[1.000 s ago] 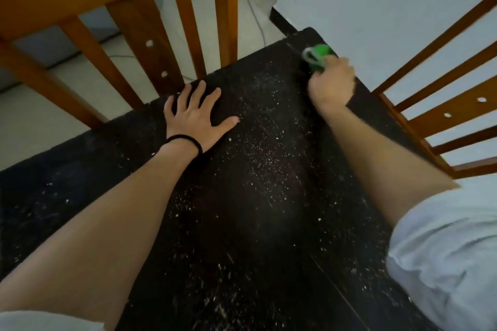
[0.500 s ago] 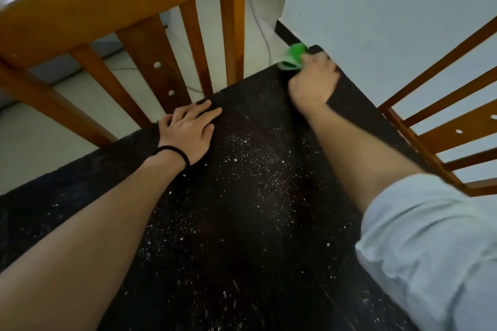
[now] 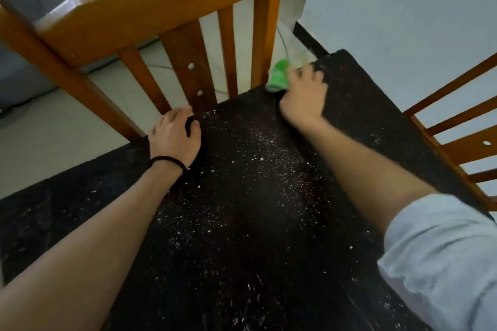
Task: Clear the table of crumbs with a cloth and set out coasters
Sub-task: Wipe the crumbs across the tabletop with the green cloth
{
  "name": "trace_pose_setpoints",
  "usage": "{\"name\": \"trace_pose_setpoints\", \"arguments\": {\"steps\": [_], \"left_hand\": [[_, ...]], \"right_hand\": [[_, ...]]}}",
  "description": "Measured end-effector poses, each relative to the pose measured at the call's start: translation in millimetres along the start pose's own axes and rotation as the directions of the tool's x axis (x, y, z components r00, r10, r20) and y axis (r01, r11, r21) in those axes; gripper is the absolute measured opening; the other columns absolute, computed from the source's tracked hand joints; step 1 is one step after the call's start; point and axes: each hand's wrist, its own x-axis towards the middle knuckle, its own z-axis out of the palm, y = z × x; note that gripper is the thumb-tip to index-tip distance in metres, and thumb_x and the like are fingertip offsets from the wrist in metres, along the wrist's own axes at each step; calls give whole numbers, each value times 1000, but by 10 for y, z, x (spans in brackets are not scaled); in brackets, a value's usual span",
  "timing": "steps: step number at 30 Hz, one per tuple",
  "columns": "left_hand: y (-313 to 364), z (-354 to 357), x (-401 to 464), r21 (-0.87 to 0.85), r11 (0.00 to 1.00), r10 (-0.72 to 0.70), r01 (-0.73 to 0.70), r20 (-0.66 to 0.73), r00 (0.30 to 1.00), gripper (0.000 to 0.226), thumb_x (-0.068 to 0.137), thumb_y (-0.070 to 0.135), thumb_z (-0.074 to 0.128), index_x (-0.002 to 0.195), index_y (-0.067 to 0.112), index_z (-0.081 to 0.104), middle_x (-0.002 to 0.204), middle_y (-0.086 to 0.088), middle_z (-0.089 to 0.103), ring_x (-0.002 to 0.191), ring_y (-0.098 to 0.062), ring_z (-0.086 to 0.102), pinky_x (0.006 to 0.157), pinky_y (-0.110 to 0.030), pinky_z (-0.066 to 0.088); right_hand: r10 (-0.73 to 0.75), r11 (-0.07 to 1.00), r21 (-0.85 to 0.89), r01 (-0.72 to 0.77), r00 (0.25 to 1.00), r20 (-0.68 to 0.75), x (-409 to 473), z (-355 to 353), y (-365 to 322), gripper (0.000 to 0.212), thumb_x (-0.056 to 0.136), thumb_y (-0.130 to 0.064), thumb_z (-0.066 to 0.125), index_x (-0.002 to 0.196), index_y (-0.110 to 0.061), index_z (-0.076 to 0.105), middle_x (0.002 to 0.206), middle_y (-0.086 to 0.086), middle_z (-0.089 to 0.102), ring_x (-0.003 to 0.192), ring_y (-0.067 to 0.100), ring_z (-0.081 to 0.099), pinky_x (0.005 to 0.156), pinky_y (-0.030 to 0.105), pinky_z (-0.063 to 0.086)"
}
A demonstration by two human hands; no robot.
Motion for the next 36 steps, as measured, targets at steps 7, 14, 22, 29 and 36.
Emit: {"name": "trace_pose_setpoints", "arguments": {"steps": [7,14,22,29,36], "left_hand": [[-566,-260,-268,91,981,-167,174,-82,983,39,96,23,39,134,18,47,140,-9,47,130,-29,40,112,-44,22],[-1217,-486,-492,182,967,-196,181,68,978,48,98,44,29,145,37,24,158,3,13,147,-18,0,117,-47,-6],[-1299,-598,-351,-14,985,-163,169,211,964,44,102,36,19,144,32,30,157,8,13,146,-14,-3,116,-43,-9],[-1583,-848,-575,-204,971,-88,124,176,980,44,103,26,21,145,14,30,157,0,16,146,-17,4,117,-33,1],[-2326,-1071,-990,-77,943,-321,323,30,947,47,100,26,31,146,15,29,157,-5,15,146,-21,7,118,-43,7]], "right_hand": [[-637,763,302,571,744,204,-1189,38,-891,61,81,-9,53,139,-24,37,126,8,44,111,27,39,90,37,34],[-227,970,97,222,973,42,-590,272,-1245,54,83,-11,48,136,-18,40,133,14,39,118,36,37,92,43,35],[-650,736,369,567,744,154,-1869,263,-1522,58,76,0,56,131,-16,49,121,13,52,107,30,45,85,32,32],[-287,955,83,285,958,10,-1263,372,-2018,55,82,-8,48,135,-21,44,129,10,49,115,33,41,89,41,37],[-753,640,366,676,646,124,-2544,359,-2276,51,69,1,58,119,-12,61,112,13,62,97,35,55,77,41,46]]}}
